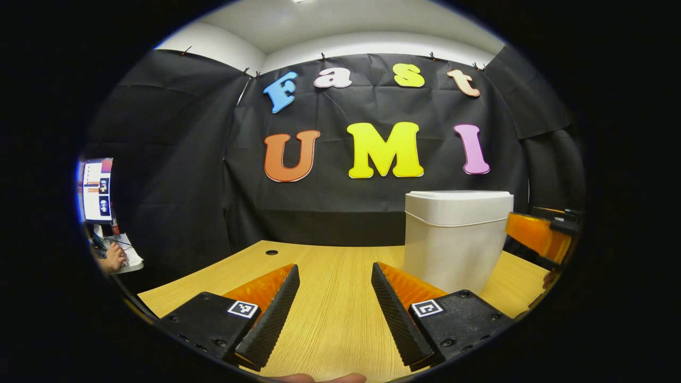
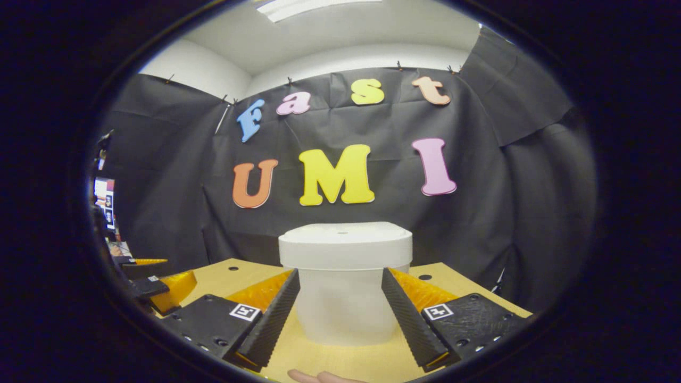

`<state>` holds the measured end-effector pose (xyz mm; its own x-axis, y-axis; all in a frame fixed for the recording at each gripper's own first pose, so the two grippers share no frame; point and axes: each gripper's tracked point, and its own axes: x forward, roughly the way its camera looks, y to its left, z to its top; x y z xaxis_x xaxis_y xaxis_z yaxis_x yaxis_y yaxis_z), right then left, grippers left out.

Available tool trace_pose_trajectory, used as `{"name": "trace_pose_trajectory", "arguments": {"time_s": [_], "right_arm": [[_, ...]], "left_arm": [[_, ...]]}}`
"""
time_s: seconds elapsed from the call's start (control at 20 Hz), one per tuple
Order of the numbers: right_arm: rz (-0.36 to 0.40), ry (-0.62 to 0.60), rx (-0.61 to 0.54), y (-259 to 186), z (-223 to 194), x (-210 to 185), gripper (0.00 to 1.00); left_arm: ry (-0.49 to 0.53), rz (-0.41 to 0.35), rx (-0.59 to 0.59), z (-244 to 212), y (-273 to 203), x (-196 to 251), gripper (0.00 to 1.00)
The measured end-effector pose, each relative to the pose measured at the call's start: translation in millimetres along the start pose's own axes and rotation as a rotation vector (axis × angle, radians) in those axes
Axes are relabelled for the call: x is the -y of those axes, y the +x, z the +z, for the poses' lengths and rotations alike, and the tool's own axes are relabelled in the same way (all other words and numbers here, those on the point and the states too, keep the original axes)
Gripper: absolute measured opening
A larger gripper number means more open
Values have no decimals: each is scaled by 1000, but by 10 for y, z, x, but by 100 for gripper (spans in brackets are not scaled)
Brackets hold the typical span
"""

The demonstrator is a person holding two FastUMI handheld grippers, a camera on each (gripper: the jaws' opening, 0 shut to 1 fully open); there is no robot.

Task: Press the lid of the desktop garbage bin to open it, pick up the crumpled paper on the desktop and throw it into the bin, then pick up the pop can on the desktop and drop it into the bin, and finally close the garbage bin lid.

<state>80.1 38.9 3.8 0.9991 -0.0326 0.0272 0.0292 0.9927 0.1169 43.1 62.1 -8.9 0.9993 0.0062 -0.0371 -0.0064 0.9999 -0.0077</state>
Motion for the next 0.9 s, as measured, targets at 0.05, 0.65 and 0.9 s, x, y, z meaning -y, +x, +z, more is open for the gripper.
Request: {"name": "trace_pose_trajectory", "arguments": {"time_s": [0.05, 0.65, 0.9], "right_arm": [[-17, -16, -14, -105, -79, 64, 95], [-17, -42, -44, -440, -49, 144, 94], [-56, -10, -102, -339, -179, 358, 94]], "left_arm": [[-5, 3, 5, 7, -11, 15, 89], [16, -57, -13, -113, -5, 301, 89], [10, -38, -29, -159, 27, 246, 89]]}}
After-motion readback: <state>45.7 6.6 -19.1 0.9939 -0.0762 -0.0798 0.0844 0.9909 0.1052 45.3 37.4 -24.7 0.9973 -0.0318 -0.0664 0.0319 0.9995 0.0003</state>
